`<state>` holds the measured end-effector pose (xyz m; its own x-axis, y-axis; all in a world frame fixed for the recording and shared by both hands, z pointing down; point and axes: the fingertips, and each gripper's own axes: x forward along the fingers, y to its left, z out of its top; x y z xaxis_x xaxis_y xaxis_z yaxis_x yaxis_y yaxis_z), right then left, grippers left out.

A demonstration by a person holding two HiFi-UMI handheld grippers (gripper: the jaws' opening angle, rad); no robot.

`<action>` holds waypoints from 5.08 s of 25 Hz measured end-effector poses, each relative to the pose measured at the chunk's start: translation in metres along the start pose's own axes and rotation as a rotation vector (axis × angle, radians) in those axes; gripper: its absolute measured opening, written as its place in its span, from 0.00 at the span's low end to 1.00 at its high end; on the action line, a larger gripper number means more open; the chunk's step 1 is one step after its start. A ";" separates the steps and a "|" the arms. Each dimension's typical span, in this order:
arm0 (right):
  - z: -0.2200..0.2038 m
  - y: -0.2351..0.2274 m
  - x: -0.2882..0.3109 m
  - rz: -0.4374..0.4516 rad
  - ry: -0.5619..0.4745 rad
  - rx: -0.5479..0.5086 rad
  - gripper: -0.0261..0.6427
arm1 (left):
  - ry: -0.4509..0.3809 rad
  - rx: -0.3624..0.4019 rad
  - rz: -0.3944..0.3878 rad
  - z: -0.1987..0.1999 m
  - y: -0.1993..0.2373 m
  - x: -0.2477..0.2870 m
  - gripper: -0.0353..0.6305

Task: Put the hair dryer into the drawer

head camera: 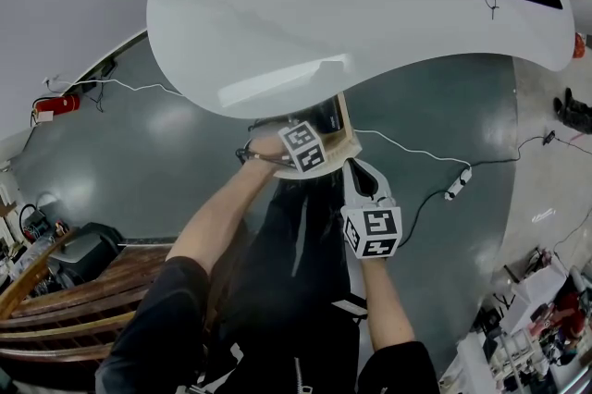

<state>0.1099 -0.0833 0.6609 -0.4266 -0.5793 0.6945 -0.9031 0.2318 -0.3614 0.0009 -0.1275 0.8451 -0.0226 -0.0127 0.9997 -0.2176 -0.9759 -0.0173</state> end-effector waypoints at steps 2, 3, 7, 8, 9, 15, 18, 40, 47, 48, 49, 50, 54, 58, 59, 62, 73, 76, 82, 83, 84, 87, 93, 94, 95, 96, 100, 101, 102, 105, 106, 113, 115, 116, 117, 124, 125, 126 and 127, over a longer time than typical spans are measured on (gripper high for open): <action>0.000 -0.001 0.000 0.002 0.001 0.001 0.04 | 0.022 0.005 -0.009 0.000 -0.001 0.003 0.34; 0.000 -0.001 0.001 0.001 0.002 0.003 0.04 | 0.030 0.006 -0.014 0.001 -0.001 0.004 0.34; 0.002 -0.002 0.002 0.000 0.000 0.014 0.04 | 0.061 0.006 -0.025 -0.001 -0.003 0.010 0.34; 0.003 -0.002 0.002 0.000 -0.002 0.014 0.04 | 0.067 0.009 -0.025 -0.001 -0.003 0.011 0.34; 0.004 -0.002 0.002 0.000 -0.002 0.014 0.04 | 0.073 0.014 -0.024 -0.001 -0.004 0.012 0.34; 0.004 -0.005 0.004 -0.002 -0.002 0.019 0.04 | 0.111 0.045 -0.024 -0.005 -0.006 0.016 0.34; 0.005 -0.006 0.003 -0.006 -0.002 0.026 0.04 | 0.130 0.066 -0.022 -0.005 -0.008 0.019 0.35; 0.001 -0.012 -0.001 -0.037 -0.002 0.062 0.04 | 0.146 0.067 -0.073 -0.005 -0.020 0.019 0.35; 0.001 -0.009 -0.001 -0.038 -0.007 0.061 0.04 | 0.135 0.054 -0.087 -0.007 -0.025 0.017 0.35; 0.002 -0.009 -0.002 -0.038 -0.008 0.060 0.04 | 0.130 0.049 -0.087 -0.006 -0.025 0.016 0.35; 0.002 -0.009 -0.002 -0.039 -0.009 0.059 0.05 | 0.122 0.045 -0.087 -0.004 -0.024 0.015 0.35; 0.002 -0.009 -0.002 -0.038 -0.009 0.057 0.04 | 0.113 0.040 -0.086 -0.002 -0.023 0.014 0.35; 0.002 -0.005 -0.004 -0.035 -0.009 0.047 0.05 | 0.095 0.033 -0.080 -0.002 -0.023 0.007 0.35; 0.005 0.000 -0.006 -0.031 -0.013 0.035 0.04 | 0.081 0.029 -0.074 -0.001 -0.022 0.002 0.35; 0.005 0.001 -0.006 -0.029 -0.012 0.033 0.04 | 0.075 0.020 -0.075 -0.001 -0.022 0.000 0.35; 0.004 0.003 -0.007 -0.027 -0.014 0.032 0.04 | 0.057 0.003 -0.072 0.000 -0.021 -0.006 0.35; 0.007 0.011 -0.010 -0.019 -0.025 0.015 0.05 | 0.018 0.020 -0.032 0.007 -0.015 -0.029 0.35; 0.009 0.012 -0.011 -0.018 -0.028 0.010 0.05 | -0.001 0.013 -0.024 0.008 -0.013 -0.035 0.35; 0.013 0.015 -0.015 -0.012 -0.033 0.002 0.04 | -0.054 -0.010 0.001 0.011 -0.010 -0.053 0.30; 0.014 0.016 -0.016 -0.011 -0.034 -0.002 0.04 | -0.064 -0.012 0.007 0.012 -0.009 -0.056 0.28; 0.015 0.016 -0.016 -0.010 -0.035 -0.006 0.04 | -0.074 -0.015 0.011 0.013 -0.009 -0.059 0.26; 0.021 0.016 -0.020 -0.006 -0.041 -0.015 0.04 | -0.092 -0.032 0.015 0.014 -0.010 -0.069 0.21; 0.041 0.022 -0.027 0.000 -0.071 -0.041 0.04 | -0.138 -0.054 0.051 0.006 -0.005 -0.091 0.12; 0.045 0.023 -0.028 0.000 -0.075 -0.045 0.04 | -0.142 -0.061 0.047 0.004 -0.005 -0.095 0.12; 0.048 0.025 -0.030 0.002 -0.079 -0.051 0.04 | -0.146 -0.071 0.042 0.002 -0.005 -0.100 0.12; 0.051 0.027 -0.031 0.004 -0.081 -0.057 0.04 | -0.153 -0.081 0.039 0.000 -0.004 -0.105 0.11; 0.060 0.034 -0.039 0.011 -0.084 -0.084 0.04 | -0.193 -0.111 0.044 -0.004 -0.005 -0.127 0.10; 0.063 0.036 -0.042 0.012 -0.086 -0.091 0.04 | -0.208 -0.120 0.049 -0.004 -0.005 -0.133 0.10; 0.066 0.037 -0.045 0.013 -0.088 -0.097 0.04 | -0.222 -0.131 0.052 -0.004 -0.005 -0.139 0.09; 0.078 0.044 -0.054 0.017 -0.105 -0.113 0.04 | -0.254 -0.161 0.052 -0.005 -0.007 -0.157 0.09; 0.084 0.047 -0.059 0.020 -0.115 -0.118 0.04 | -0.266 -0.167 0.053 -0.005 -0.007 -0.164 0.09; 0.114 0.058 -0.085 0.027 -0.171 -0.159 0.04 | -0.359 -0.213 0.082 -0.004 -0.010 -0.214 0.09; 0.121 0.058 -0.091 0.024 -0.184 -0.165 0.04 | -0.380 -0.218 0.093 -0.002 -0.010 -0.227 0.09; 0.124 0.058 -0.094 0.023 -0.190 -0.167 0.04 | -0.391 -0.218 0.098 -0.001 -0.009 -0.234 0.09; 0.126 0.059 -0.097 0.023 -0.194 -0.171 0.04 | -0.400 -0.219 0.101 0.000 -0.010 -0.239 0.09; 0.140 0.074 -0.110 0.041 -0.203 -0.234 0.04 | -0.439 -0.244 0.107 -0.003 -0.023 -0.265 0.09; 0.142 0.075 -0.111 0.044 -0.207 -0.239 0.04 | -0.442 -0.248 0.106 -0.003 -0.025 -0.267 0.09; 0.145 0.076 -0.112 0.046 -0.212 -0.241 0.04 | -0.444 -0.253 0.106 -0.004 -0.026 -0.268 0.09; 0.147 0.077 -0.112 0.048 -0.217 -0.243 0.04 | -0.447 -0.258 0.106 -0.004 -0.027 -0.269 0.09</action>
<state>0.0955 -0.1154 0.4635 -0.4726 -0.7100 0.5221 -0.8783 0.4279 -0.2132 0.0085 -0.0972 0.5762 0.3482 -0.2555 0.9019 -0.4714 -0.8794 -0.0671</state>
